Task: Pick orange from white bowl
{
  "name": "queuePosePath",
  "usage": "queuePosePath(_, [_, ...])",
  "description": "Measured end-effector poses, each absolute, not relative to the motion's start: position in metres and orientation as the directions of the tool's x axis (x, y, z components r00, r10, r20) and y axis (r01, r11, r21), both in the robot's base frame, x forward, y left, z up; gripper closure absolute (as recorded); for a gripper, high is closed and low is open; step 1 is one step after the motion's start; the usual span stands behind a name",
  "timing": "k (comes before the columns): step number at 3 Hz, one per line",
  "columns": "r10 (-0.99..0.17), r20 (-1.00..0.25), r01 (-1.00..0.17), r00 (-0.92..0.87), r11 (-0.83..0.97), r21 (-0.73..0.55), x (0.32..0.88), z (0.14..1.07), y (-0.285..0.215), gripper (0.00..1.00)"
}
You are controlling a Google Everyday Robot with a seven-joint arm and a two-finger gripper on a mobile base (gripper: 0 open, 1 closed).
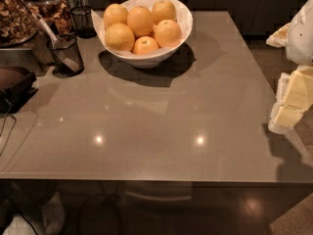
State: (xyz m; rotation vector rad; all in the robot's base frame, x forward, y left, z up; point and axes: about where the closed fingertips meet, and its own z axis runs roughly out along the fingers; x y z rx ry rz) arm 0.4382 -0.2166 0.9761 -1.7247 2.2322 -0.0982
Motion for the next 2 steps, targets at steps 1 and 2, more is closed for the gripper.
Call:
queuePosePath(1, [-0.951,-0.205,-0.928,-0.233,0.281,-0.247,0.444,0.978,-0.213,0.0])
queuePosePath(2, [-0.928,-0.224,-0.917,-0.299,0.344,-0.2,0.475,0.978,-0.204,0.0])
